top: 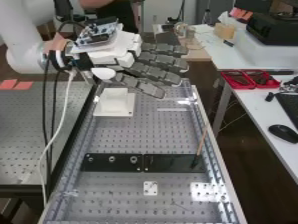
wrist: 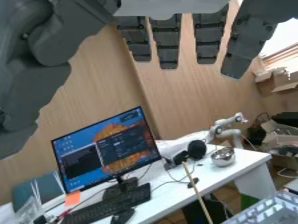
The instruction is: Grab the drill bit and place it in the clear container
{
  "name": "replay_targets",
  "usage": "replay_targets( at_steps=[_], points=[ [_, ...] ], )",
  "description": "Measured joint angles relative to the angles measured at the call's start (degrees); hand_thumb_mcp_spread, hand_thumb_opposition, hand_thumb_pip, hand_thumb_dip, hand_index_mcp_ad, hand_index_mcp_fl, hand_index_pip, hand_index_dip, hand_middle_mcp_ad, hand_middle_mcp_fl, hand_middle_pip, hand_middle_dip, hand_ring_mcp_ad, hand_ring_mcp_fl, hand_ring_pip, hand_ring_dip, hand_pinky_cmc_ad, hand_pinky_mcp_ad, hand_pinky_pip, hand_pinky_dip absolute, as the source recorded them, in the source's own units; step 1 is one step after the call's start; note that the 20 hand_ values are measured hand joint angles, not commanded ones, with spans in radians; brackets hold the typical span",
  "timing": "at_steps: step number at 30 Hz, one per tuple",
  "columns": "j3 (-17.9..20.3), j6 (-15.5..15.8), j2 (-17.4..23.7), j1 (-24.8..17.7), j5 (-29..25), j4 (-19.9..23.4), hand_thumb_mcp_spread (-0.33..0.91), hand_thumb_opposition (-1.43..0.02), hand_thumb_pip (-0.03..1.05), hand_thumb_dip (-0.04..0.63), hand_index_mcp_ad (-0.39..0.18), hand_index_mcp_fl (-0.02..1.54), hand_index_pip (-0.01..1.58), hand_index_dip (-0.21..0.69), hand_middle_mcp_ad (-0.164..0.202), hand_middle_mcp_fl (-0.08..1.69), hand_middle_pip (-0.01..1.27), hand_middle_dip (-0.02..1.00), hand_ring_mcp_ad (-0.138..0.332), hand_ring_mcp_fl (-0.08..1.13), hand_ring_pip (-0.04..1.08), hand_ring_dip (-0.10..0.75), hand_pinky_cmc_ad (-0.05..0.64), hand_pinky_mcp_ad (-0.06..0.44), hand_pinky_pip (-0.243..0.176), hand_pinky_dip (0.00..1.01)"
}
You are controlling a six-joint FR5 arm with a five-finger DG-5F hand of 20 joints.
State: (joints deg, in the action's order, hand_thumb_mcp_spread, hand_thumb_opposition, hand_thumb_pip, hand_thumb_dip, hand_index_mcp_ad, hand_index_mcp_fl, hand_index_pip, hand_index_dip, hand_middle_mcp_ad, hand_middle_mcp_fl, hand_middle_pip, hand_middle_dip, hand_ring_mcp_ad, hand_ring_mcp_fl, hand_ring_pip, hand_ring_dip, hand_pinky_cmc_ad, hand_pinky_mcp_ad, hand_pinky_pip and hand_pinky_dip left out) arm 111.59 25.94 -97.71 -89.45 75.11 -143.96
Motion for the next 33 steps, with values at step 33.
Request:
replay_targets(
  at_steps=[33],
  points=[
    [-7.12,-1.80,-8.06,1.79,-0.37,-15.82,0.28,-0.68,0.34,0.016,0.035,0.04,0.09,0.126,0.148,0.04,0.16,0.08,0.255,0.02,0.11,0.031,0.393,0.312,-0.075,0.24]
  ],
)
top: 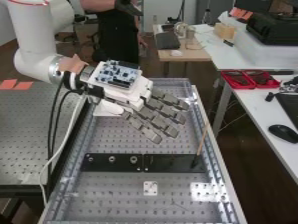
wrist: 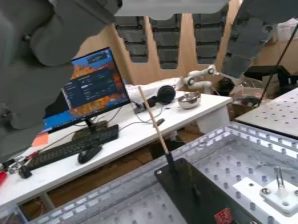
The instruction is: Grab the drill bit and place it in the clear container
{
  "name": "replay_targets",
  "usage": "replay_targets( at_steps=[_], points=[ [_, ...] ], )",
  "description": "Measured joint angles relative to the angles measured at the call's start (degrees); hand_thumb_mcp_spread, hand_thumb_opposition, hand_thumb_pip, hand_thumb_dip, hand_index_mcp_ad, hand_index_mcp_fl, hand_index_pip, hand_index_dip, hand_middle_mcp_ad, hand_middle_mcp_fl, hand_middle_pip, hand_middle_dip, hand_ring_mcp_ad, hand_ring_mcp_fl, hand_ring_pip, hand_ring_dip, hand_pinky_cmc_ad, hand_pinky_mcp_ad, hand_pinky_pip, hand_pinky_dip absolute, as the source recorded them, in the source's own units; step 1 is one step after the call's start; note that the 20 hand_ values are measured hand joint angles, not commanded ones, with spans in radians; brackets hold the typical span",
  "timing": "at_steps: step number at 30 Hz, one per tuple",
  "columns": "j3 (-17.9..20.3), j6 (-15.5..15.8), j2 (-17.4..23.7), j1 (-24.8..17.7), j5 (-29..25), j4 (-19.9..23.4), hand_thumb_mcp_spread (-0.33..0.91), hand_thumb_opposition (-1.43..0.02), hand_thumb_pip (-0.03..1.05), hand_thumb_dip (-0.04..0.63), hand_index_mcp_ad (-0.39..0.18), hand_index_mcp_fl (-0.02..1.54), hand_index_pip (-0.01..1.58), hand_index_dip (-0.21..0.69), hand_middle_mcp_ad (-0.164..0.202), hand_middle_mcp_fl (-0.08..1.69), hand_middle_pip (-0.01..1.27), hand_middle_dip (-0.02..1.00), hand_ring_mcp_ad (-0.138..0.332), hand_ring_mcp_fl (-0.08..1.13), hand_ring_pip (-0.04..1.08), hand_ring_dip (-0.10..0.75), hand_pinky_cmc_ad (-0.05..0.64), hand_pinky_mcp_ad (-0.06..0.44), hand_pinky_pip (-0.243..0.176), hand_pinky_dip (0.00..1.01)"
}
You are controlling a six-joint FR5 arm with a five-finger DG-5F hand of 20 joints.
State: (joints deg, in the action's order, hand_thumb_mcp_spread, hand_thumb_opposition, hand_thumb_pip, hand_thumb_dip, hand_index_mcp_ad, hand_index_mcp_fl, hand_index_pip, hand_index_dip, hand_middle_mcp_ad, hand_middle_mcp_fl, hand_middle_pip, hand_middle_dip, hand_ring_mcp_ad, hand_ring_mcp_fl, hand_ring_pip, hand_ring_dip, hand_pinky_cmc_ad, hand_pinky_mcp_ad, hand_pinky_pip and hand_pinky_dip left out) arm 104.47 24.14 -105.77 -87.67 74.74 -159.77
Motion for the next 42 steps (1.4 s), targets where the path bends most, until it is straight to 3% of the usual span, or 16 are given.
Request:
replay_targets(
  at_steps=[5,9,13,17,22,30,42],
  points=[
    [0.74,-1.31,-1.96,0.82,-1.18,2.11,0.31,-0.69,0.37,0.052,0.035,0.04,0.09,0.250,0.148,0.04,0.15,0.08,0.258,0.01,0.10,0.031,0.396,0.309,-0.091,0.24],
    [1.12,-2.52,-2.74,1.12,-2.59,2.91,0.31,-0.70,0.41,0.051,0.010,0.07,0.10,0.297,0.147,0.00,0.15,0.08,0.241,0.01,0.10,0.035,0.393,0.312,-0.089,0.24],
    [1.81,-3.27,-3.51,1.33,-4.15,4.96,0.35,-0.71,0.49,0.113,-0.007,0.07,0.22,0.339,0.147,0.00,0.14,0.08,0.241,0.01,0.09,0.031,0.393,0.312,-0.093,0.21],
    [2.50,-3.79,-4.02,1.40,-5.95,7.21,0.37,-0.73,0.53,0.145,-0.028,0.09,0.45,0.346,0.148,0.00,0.14,0.09,0.241,0.01,0.09,0.031,0.396,0.309,-0.093,0.20],
    [2.84,-4.00,-4.91,1.45,-7.17,9.24,0.37,-0.75,0.54,0.180,-0.063,0.20,0.68,0.344,0.143,0.00,0.14,0.09,0.208,0.01,0.09,0.035,0.393,0.314,-0.093,0.19],
    [1.89,-3.16,-6.60,1.46,-7.59,10.19,0.38,-0.76,0.54,0.202,-0.089,0.41,0.76,0.325,0.138,0.04,0.14,0.11,0.211,0.01,0.09,0.031,0.393,0.305,-0.093,0.19],
    [-2.83,-0.29,-10.40,0.33,-9.97,9.88,0.42,-0.79,0.54,0.206,-0.089,0.44,0.75,0.297,0.124,0.10,0.14,0.12,0.175,0.01,0.10,0.031,0.393,0.300,-0.093,0.19]
  ],
)
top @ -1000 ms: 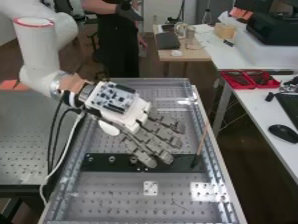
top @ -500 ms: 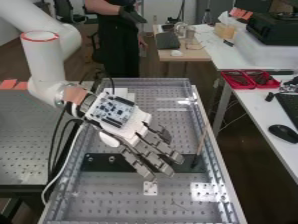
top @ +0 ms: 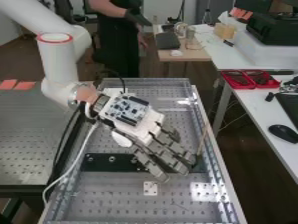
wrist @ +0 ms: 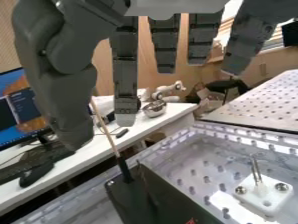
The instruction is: Grab the drill bit and place it in the clear container
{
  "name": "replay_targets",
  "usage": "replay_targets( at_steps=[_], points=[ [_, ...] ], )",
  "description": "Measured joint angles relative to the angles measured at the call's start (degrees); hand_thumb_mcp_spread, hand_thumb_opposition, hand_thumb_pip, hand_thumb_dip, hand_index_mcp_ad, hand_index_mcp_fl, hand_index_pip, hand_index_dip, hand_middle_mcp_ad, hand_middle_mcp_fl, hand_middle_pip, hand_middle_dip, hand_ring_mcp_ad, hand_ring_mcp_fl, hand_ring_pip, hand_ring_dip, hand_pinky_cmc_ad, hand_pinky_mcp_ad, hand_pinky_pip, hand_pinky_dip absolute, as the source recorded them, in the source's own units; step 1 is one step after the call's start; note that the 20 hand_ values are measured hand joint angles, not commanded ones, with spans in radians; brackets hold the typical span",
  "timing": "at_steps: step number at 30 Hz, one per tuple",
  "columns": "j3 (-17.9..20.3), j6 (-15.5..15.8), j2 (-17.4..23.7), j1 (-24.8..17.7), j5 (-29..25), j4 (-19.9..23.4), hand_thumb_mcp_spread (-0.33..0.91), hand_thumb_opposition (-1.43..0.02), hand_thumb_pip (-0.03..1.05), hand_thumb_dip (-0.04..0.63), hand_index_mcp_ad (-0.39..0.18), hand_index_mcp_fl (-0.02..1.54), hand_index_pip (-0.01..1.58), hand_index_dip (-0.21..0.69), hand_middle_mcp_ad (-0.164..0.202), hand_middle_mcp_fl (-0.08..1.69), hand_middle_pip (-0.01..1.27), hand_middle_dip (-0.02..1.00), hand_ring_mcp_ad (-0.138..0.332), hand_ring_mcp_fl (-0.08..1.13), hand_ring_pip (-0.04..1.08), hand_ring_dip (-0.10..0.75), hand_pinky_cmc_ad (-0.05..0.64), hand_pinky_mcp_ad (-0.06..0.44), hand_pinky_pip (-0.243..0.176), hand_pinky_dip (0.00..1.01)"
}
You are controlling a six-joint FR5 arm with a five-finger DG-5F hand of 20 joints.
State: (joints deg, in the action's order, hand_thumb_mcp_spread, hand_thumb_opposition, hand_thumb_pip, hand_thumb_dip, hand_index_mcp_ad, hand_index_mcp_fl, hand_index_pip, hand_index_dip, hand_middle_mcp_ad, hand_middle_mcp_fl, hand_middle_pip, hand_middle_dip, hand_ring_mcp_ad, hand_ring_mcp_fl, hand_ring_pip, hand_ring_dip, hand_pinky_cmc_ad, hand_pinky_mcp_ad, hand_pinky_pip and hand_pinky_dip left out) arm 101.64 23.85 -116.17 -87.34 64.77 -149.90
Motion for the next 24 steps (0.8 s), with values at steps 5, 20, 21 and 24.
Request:
replay_targets(
  at_steps=[5,20,21,24],
  points=[
    [-2.45,0.72,-2.38,0.71,0.08,0.07,0.43,-0.79,0.54,0.211,-0.087,0.40,0.86,0.297,0.113,0.12,0.14,0.13,0.162,0.01,0.10,0.031,0.393,0.291,-0.089,0.19],
    [-3.43,-0.25,-5.29,5.01,3.73,2.63,0.45,-0.80,0.54,0.237,-0.087,0.36,1.05,0.297,0.113,0.16,0.14,0.14,0.162,0.01,0.10,0.035,0.391,0.295,-0.075,0.19],
    [-3.34,-0.25,-5.31,5.05,3.80,2.74,0.45,-0.80,0.54,0.237,-0.087,0.36,1.05,0.300,0.113,0.16,0.14,0.14,0.162,0.01,0.10,0.035,0.391,0.295,-0.075,0.19],
    [-3.17,-0.24,-5.42,5.20,4.33,2.61,0.45,-0.80,0.54,0.237,-0.089,0.36,1.06,0.288,0.113,0.16,0.14,0.16,0.162,0.01,0.10,0.037,0.389,0.291,-0.075,0.19]
  ],
)
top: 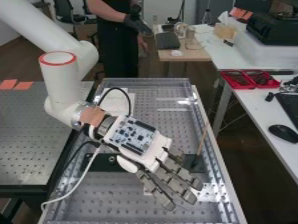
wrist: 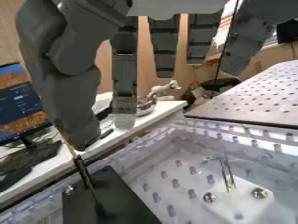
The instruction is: Grab the drill bit and place it in the clear container
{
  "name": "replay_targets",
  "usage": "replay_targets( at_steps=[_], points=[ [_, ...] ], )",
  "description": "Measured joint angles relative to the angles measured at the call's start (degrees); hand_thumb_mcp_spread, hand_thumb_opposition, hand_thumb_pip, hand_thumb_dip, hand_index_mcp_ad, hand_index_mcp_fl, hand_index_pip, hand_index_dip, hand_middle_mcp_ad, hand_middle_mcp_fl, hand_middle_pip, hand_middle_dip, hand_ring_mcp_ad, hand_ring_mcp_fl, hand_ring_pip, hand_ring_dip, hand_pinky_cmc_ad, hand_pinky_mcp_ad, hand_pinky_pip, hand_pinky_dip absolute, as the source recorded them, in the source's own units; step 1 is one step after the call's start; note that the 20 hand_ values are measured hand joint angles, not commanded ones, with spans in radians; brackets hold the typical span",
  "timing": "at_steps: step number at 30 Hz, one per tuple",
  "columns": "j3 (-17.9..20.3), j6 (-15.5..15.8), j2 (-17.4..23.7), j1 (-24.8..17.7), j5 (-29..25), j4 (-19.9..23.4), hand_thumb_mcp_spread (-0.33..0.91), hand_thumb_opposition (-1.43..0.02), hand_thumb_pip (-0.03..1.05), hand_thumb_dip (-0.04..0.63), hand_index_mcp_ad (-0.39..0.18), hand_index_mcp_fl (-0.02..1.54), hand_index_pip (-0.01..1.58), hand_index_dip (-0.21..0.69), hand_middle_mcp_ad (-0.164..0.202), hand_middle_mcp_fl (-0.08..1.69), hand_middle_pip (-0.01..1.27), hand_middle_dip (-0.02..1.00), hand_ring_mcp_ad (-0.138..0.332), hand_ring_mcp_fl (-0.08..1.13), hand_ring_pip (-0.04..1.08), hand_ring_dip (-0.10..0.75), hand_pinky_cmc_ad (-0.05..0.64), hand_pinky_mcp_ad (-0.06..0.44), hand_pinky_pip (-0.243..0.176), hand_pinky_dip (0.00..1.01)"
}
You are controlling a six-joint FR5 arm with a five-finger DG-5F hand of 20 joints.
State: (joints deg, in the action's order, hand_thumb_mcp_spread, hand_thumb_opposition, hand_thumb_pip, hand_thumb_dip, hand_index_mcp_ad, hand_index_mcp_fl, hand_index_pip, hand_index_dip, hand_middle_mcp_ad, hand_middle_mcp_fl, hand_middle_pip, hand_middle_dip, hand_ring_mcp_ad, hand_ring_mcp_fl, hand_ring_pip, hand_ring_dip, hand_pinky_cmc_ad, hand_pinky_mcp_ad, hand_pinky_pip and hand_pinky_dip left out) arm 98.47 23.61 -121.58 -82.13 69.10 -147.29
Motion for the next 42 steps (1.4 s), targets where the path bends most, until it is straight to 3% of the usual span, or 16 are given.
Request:
replay_targets(
  at_steps=[42],
  points=[
    [-0.91,0.07,-2.08,-1.80,1.84,-0.34,0.45,-0.82,0.52,0.236,-0.106,0.41,1.02,0.265,0.108,0.19,0.13,0.16,0.164,0.01,0.10,0.049,0.387,0.293,-0.059,0.19]
  ],
)
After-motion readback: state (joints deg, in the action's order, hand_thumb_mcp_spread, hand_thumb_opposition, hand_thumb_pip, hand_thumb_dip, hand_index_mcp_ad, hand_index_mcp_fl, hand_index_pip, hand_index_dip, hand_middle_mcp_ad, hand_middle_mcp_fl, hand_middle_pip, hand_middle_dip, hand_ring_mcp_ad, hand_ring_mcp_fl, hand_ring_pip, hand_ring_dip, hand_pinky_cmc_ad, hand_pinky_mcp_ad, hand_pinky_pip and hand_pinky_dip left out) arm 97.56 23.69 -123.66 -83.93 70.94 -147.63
